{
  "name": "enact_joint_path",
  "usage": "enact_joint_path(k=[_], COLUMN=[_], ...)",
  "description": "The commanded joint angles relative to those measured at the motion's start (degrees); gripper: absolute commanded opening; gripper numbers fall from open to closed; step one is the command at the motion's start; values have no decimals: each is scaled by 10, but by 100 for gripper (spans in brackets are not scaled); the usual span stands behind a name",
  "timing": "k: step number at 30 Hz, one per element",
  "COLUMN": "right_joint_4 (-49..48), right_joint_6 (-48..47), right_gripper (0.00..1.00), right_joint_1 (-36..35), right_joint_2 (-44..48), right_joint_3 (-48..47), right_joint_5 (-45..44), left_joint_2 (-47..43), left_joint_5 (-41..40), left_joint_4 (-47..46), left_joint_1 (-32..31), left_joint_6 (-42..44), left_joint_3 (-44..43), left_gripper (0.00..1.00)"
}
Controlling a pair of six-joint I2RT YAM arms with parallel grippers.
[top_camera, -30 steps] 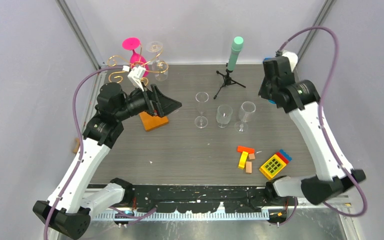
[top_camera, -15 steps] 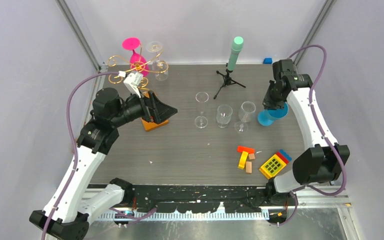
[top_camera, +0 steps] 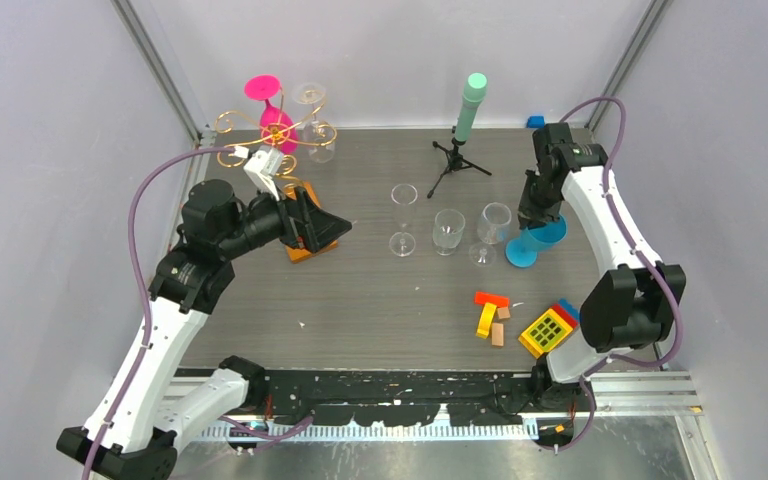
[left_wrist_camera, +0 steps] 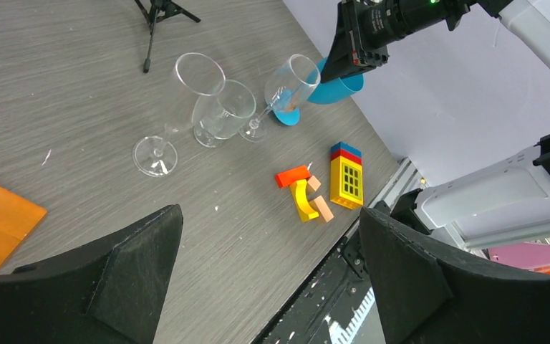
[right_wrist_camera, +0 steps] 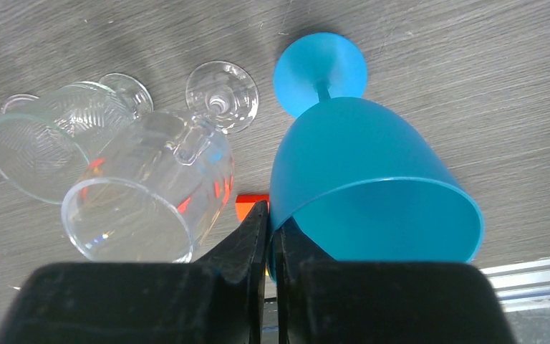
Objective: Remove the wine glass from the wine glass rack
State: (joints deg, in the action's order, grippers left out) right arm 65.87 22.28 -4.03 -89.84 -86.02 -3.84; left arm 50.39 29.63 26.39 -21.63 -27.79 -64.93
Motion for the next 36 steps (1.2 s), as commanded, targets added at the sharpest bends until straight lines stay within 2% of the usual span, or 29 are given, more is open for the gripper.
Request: enact_joint_path(k=[1,4,8,10,16,23,26,32,36], right_joint_4=[7,6,6,5,3,-33,-69,-123,-129], right_joint_6=[-20,-23,-22,-19,-8,10,22,42,43], right_gripper=[13,19,34,38,40,41,40,40,40], right_joint_1=[0,0,0,0,0,0,0,0,0], right_joint_2=[-15,-22,-22,-19,0,52,82,148,175], right_joint_3=[-15,-15,-30,-42,-93,-107,-76,-2,22], right_joint_5=[-4,-10,-20,-22,-20,-2,26,91,96], left_joint_2=[-1,4,16,22,58,165,228,327,372], left_joint_5=[-8,-14,-29,-44,-101,-156,-162,-91,-73], left_joint_4=[-6,-4,7,14,24,66,81,60,35], left_joint_1=[-2,-2,-2,-2,-2,10,43,155,239], left_joint_6=[12,15,27,30,31,32,9,-87,-155], left_joint_3=[-12,-18,-38,-53,-122,-258,-327,-419,-438], left_gripper=[96,96,96,97,97,97,97,95,85])
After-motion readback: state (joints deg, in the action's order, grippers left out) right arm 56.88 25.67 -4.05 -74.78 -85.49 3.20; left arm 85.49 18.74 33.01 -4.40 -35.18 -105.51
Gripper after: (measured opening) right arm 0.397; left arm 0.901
